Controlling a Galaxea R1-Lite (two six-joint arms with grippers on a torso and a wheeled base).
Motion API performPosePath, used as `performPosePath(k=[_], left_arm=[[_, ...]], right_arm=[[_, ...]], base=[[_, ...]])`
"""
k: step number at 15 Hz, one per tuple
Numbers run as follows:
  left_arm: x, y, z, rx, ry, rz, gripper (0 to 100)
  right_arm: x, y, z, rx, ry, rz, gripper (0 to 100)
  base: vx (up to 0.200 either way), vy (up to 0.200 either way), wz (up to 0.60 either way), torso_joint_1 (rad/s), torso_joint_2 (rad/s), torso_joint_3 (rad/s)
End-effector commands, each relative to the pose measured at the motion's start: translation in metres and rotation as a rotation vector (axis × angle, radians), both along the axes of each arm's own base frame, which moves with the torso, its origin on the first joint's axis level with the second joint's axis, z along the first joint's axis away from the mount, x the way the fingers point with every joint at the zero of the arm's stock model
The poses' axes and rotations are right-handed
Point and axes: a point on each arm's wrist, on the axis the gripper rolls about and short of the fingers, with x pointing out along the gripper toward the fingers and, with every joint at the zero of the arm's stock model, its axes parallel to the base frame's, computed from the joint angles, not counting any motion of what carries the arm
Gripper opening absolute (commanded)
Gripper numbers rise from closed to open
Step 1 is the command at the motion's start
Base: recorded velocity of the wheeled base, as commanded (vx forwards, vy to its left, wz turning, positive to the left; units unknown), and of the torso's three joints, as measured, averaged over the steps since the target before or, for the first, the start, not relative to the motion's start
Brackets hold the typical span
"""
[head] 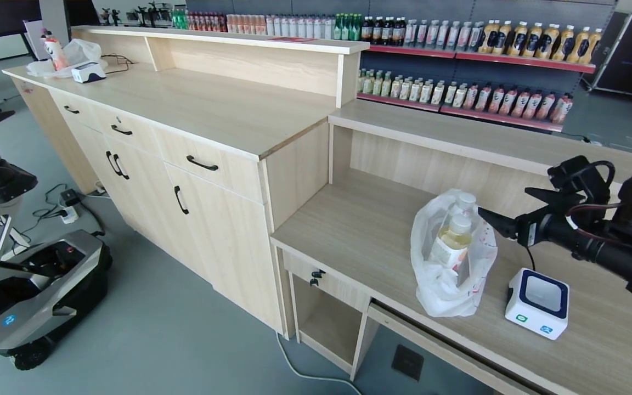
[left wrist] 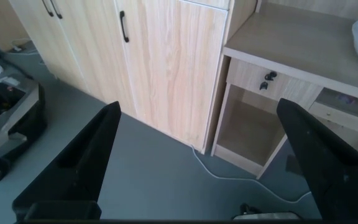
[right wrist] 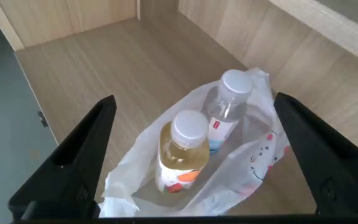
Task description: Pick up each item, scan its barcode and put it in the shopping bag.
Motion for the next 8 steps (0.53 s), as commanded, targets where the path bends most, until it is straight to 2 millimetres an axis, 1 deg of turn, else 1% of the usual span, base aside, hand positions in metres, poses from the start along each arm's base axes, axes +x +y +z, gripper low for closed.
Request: performPosePath(k=[1,2,3,4,5,6,8], left_arm=[[0.000,0.000,0.000,0.000,0.000,0.000,100],[0.000,0.000,0.000,0.000,0.000,0.000,100],[0.000,0.000,0.000,0.000,0.000,0.000,100],[0.000,0.000,0.000,0.000,0.000,0.000,100],[0.000,0.000,0.000,0.000,0.000,0.000,100],[0.000,0.000,0.000,0.000,0.000,0.000,100],[0.000,0.000,0.000,0.000,0.000,0.000,100]], right_arm=[[-0.046,-0.030,0.044,-0.079,-0.111,-0.155,100],[-0.054,-0.039,0.052,-0.072,-0.109,-0.280,100],[-0.059,-0.043,0.059,-0.072,-0.109,-0.347,100],[-0.062,-0.045,0.064,-0.069,-0.109,-0.367,100],[-0.071,-0.046,0.073,-0.052,-0.081,-0.390,100],[-0.081,-0.044,0.081,-0.011,-0.060,-0.417,100],[-0.093,-0.039,0.090,0.007,-0.002,-0.463,100]], base=[[0.000,0.000,-0.60,-0.012,0.00,-0.002],[0.000,0.000,-0.60,-0.002,0.00,0.002],[0.000,0.000,-0.60,0.012,0.00,0.007],[0.000,0.000,-0.60,0.002,0.00,0.012],[0.000,0.000,-0.60,-0.007,0.00,0.002],[0.000,0.000,-0.60,0.002,0.00,0.007],[0.000,0.000,-0.60,0.005,0.00,0.000]])
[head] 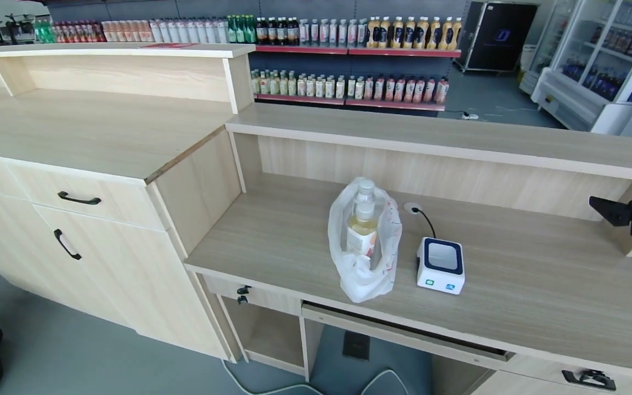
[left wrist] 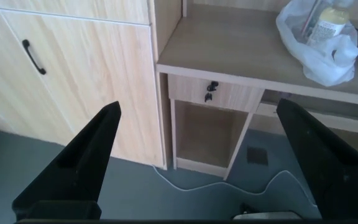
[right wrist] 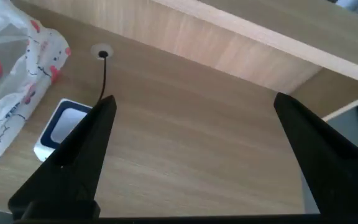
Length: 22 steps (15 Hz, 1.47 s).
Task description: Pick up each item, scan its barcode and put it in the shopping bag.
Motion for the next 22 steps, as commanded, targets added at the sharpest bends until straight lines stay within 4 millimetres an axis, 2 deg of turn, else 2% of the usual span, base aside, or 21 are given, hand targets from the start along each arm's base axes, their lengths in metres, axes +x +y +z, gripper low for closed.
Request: performPosePath(k=[1,5,7,10,12,13,15,17,22], left_arm=[[0.000,0.000,0.000,0.000,0.000,0.000,100],[0.000,0.000,0.000,0.000,0.000,0.000,100],[0.000,0.000,0.000,0.000,0.000,0.000,100],[0.000,0.000,0.000,0.000,0.000,0.000,100],[0.000,0.000,0.000,0.000,0.000,0.000,100],[0.000,0.000,0.000,0.000,0.000,0.000,100],[0.000,0.000,0.000,0.000,0.000,0.000,100],[0.000,0.000,0.000,0.000,0.000,0.000,100],[0.000,0.000,0.000,0.000,0.000,0.000,100]], right_arm=[[-0.021,0.006,0.026,-0.012,-0.085,-0.021,100],[-0.052,0.013,0.015,0.017,-0.091,-0.082,100],[-0.069,0.017,0.001,0.022,-0.072,-0.096,100],[-0.141,0.045,-0.058,0.157,-0.095,0.016,100],[-0.178,0.051,-0.095,0.167,-0.122,0.083,100],[-0.191,0.053,-0.103,0.166,-0.161,0.131,100],[-0.215,0.056,-0.123,0.176,-0.130,0.210,100],[-0.233,0.057,-0.144,0.188,-0.109,0.242,100],[-0.241,0.056,-0.149,0.208,-0.178,0.291,100]], base=[[0.000,0.000,-0.60,-0.002,0.01,0.007],[0.000,0.000,-0.60,-0.002,0.00,0.002],[0.000,0.000,-0.60,-0.002,0.00,0.002],[0.000,0.000,-0.20,-0.001,0.00,0.002],[0.000,0.000,0.00,0.000,0.00,0.000],[0.000,0.000,0.00,0.000,0.00,0.000],[0.000,0.000,0.00,0.000,0.00,0.000],[0.000,0.000,0.00,0.000,0.00,0.000],[0.000,0.000,0.00,0.000,0.00,0.000]])
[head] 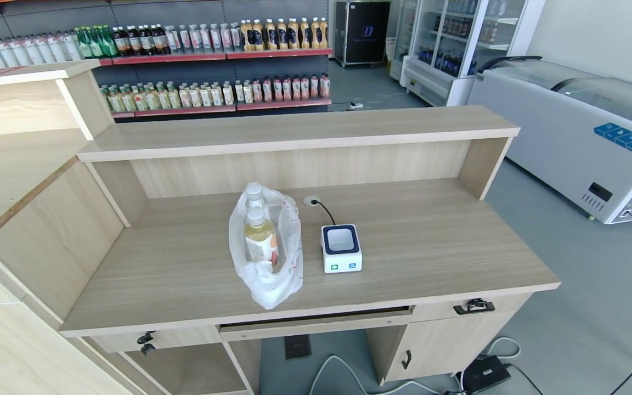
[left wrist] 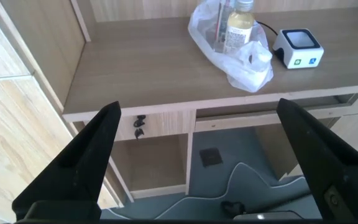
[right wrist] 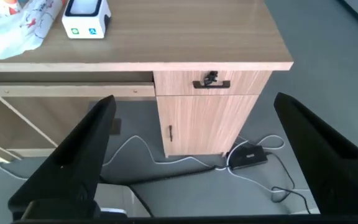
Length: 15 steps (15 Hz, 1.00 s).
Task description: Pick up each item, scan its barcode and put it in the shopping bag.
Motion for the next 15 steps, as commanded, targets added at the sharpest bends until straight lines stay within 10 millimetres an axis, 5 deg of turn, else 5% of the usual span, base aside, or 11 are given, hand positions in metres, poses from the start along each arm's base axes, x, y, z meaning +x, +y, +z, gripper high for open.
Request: performPosePath(k=[1,15], left_arm=[[0.0000,0.0000,0.0000,0.000,0.000,0.000,100],[0.0000,0.0000,0.0000,0.000,0.000,0.000,100]], right_arm=[[-0.0070,0.0000,-0.0029,0.008,-0.084,0.001,100],[-0.0070,0.0000,-0.0034,0.019,-0.079,-0.003,100]], base=[[0.000,0.000,0.00,0.000,0.00,0.000],[0.000,0.000,0.00,0.000,0.00,0.000]])
